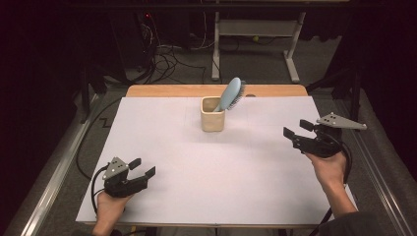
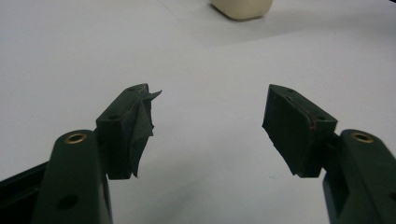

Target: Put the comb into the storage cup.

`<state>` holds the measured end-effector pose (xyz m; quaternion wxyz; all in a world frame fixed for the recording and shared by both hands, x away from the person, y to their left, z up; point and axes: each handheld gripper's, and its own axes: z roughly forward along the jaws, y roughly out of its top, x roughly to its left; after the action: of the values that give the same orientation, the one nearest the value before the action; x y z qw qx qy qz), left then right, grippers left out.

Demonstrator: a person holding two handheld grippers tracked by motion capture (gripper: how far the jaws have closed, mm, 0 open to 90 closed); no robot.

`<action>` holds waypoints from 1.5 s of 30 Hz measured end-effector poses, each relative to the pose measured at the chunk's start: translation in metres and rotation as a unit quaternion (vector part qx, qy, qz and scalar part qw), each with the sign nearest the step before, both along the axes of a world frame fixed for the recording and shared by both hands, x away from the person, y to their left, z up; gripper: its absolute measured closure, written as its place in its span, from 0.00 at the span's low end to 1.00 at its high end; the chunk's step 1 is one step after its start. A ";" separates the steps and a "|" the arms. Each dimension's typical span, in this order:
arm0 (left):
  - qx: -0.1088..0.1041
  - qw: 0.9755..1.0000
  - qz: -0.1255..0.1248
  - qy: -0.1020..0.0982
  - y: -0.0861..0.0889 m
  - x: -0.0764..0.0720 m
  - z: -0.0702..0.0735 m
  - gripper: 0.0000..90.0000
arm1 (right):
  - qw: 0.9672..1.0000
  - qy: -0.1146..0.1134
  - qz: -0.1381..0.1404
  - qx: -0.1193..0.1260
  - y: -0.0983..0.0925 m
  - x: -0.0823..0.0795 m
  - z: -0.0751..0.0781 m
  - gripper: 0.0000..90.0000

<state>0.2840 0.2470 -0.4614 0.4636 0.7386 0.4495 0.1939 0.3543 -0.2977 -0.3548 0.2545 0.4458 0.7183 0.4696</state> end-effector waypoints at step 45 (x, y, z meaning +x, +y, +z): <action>0.002 1.000 -0.001 0.002 -0.001 0.000 0.000 0.37 | 1.000 -0.003 -0.008 0.028 -0.021 -0.027 -0.017 0.32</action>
<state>0.2844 0.2463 -0.4619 0.4618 0.7400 0.4493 0.1928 0.3272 -0.3185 -0.3714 0.2474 0.4570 0.7005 0.4891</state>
